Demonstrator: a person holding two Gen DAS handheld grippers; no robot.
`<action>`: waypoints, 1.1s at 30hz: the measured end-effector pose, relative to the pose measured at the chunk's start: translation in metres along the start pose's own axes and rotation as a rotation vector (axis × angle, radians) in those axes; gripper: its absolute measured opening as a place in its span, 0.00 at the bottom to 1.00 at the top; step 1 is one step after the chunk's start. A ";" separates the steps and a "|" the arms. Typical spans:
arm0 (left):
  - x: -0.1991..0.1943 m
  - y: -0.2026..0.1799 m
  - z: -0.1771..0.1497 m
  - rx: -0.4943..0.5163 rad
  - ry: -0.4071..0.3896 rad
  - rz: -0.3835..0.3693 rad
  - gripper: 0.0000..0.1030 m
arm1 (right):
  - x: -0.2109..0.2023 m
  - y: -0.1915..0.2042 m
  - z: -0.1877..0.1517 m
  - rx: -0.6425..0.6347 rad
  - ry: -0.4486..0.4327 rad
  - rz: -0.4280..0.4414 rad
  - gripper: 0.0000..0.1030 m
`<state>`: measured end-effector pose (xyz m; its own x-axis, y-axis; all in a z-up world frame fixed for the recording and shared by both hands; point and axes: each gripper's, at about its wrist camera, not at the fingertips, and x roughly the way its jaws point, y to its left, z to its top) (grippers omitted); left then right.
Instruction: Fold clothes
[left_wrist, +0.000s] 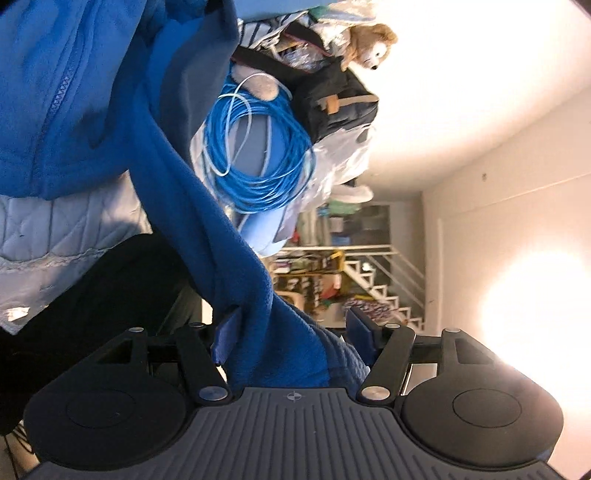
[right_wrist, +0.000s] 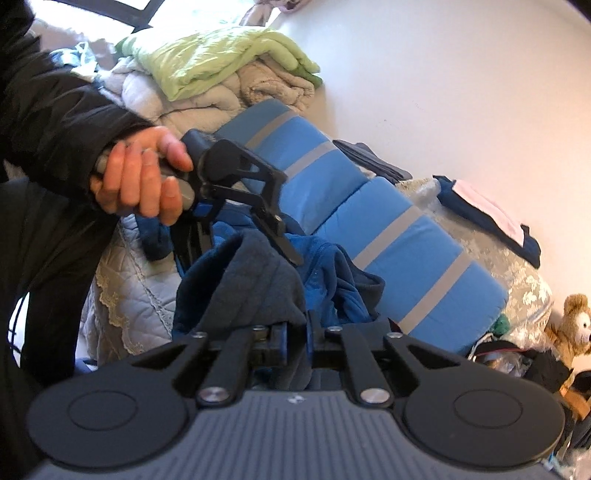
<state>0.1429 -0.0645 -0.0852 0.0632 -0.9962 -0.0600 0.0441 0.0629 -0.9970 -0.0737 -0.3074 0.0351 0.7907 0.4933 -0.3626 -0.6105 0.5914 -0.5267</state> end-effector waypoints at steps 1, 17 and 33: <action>-0.001 0.001 0.000 0.000 -0.008 -0.011 0.66 | 0.000 -0.001 0.001 0.005 0.000 -0.005 0.11; 0.014 0.030 -0.021 -0.115 -0.009 -0.124 0.81 | -0.005 -0.006 0.002 0.040 -0.015 -0.048 0.10; 0.015 0.038 -0.035 -0.175 -0.048 -0.105 0.18 | -0.004 -0.014 -0.018 0.134 0.015 -0.065 0.10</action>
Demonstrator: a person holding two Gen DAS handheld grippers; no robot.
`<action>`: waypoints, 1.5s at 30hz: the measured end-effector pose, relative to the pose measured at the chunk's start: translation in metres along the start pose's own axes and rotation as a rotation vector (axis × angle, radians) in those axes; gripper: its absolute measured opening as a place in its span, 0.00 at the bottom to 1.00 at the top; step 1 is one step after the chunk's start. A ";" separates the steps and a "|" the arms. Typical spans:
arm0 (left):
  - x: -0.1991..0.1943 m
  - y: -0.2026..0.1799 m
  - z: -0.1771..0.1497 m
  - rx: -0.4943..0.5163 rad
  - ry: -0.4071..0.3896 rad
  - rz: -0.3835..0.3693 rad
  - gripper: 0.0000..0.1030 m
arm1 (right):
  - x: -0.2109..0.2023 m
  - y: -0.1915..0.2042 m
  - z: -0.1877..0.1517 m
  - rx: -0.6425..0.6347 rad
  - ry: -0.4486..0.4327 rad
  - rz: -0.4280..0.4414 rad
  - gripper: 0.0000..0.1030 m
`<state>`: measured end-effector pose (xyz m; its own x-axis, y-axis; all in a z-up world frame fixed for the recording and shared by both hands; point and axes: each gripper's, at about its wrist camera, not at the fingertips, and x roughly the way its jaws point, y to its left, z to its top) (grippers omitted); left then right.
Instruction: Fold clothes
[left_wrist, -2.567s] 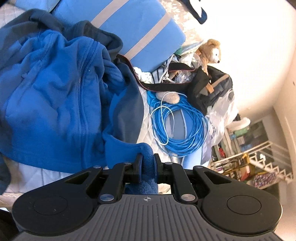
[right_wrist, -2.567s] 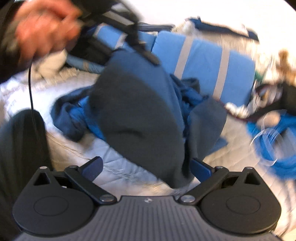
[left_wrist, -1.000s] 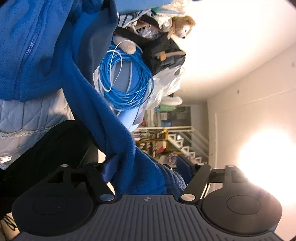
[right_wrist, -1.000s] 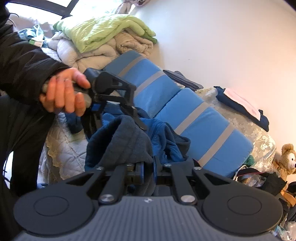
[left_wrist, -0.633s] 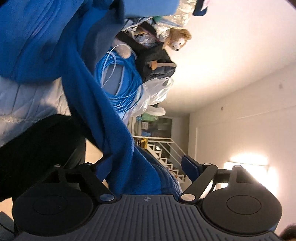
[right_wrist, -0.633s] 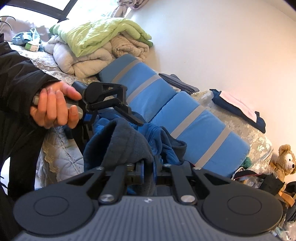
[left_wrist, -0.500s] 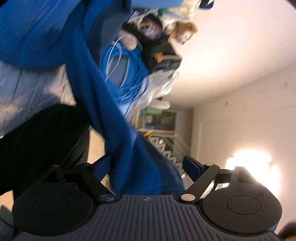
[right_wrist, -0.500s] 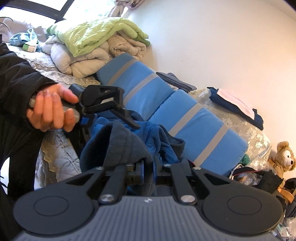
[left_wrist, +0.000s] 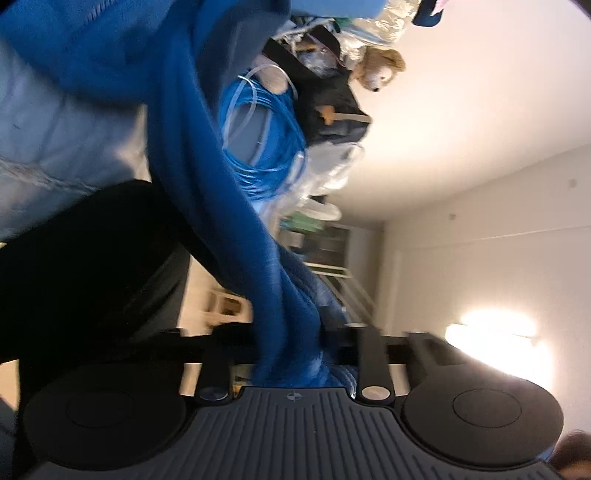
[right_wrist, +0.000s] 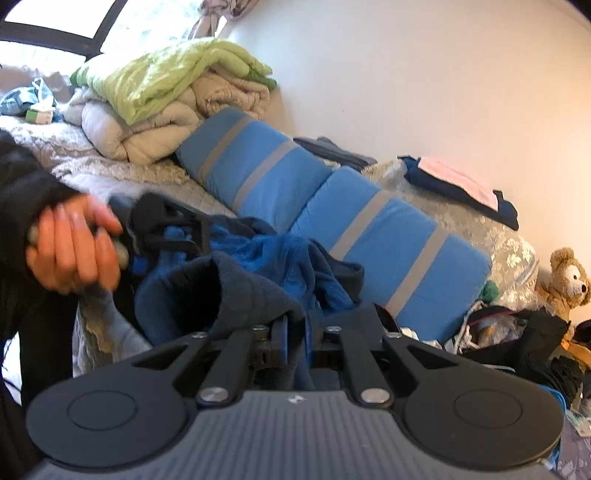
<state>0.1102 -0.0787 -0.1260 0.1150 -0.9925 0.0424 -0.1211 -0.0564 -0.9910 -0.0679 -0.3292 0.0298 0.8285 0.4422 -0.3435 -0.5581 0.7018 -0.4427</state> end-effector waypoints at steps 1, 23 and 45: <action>-0.003 -0.006 -0.001 0.005 -0.014 0.022 0.16 | 0.000 0.000 -0.004 -0.001 0.017 -0.003 0.10; 0.037 -0.067 -0.049 0.314 -0.305 0.145 0.15 | -0.021 -0.069 -0.092 1.532 -0.062 0.260 0.93; 0.033 -0.084 -0.074 0.406 -0.293 0.222 0.76 | -0.011 -0.112 -0.095 1.609 -0.150 0.047 0.13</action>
<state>0.0509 -0.1151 -0.0318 0.4072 -0.9004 -0.1531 0.2102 0.2555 -0.9437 -0.0185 -0.4658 0.0047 0.8637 0.4591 -0.2080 -0.0388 0.4720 0.8807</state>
